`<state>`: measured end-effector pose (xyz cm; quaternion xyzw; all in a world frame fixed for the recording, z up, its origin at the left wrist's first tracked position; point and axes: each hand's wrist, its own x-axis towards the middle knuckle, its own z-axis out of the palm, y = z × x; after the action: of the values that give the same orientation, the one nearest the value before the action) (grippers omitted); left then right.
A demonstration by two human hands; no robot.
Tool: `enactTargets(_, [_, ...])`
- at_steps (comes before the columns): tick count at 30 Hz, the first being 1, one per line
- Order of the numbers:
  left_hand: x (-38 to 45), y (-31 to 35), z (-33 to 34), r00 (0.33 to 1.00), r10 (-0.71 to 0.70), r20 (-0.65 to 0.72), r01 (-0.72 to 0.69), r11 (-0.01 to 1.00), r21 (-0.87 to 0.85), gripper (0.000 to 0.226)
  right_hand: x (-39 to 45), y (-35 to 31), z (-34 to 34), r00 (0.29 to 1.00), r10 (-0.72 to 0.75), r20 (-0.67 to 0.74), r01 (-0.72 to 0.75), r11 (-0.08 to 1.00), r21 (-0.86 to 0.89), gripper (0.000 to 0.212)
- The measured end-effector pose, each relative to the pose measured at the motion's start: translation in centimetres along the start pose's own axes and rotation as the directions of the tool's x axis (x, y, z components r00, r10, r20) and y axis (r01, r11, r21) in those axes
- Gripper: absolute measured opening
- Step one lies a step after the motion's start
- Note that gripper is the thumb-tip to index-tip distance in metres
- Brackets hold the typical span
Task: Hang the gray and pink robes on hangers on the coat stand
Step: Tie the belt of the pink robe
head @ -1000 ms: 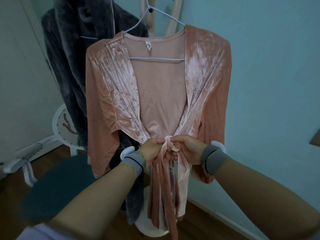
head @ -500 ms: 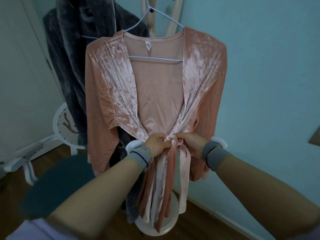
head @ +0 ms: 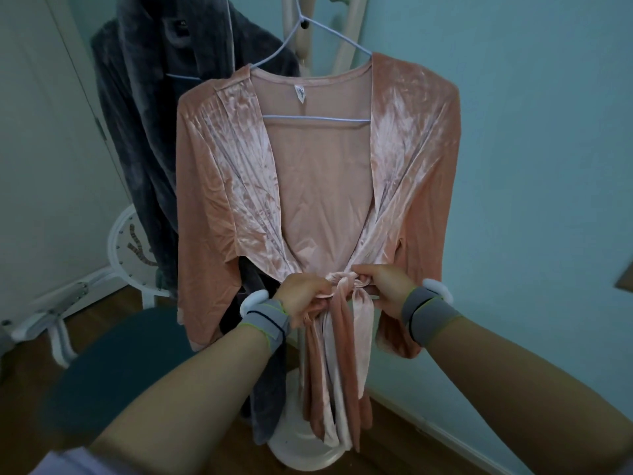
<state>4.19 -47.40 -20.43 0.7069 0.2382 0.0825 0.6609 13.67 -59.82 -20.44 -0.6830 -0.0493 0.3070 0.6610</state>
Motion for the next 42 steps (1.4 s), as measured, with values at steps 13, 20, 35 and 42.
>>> enactTargets(13, [0.4,0.7,-0.8,0.993,-0.012,0.119,0.033,0.984,-0.175,0.039,-0.8,-0.2,-0.7,0.962,0.057,0.268,0.025,0.956,-0.292,0.021])
enactTargets(20, [1.3,-0.4,-1.1,1.0,-0.012,0.016,0.017,0.926,-0.378,0.035,-0.6,0.3,-0.6,0.979,-0.078,0.187,0.071,0.996,0.044,0.053])
enactTargets(35, [0.0,-0.7,-1.8,0.948,0.175,0.266,-0.309,0.712,0.631,0.022,-1.2,0.6,0.9,0.992,-0.063,0.106,0.089,0.961,-0.261,0.035])
enactTargets(42, [-0.2,-0.9,-0.9,0.929,0.294,0.225,-0.357,0.553,0.752,0.024,-1.9,-0.5,1.3,0.978,-0.186,0.094,0.204,0.952,-0.23,0.034])
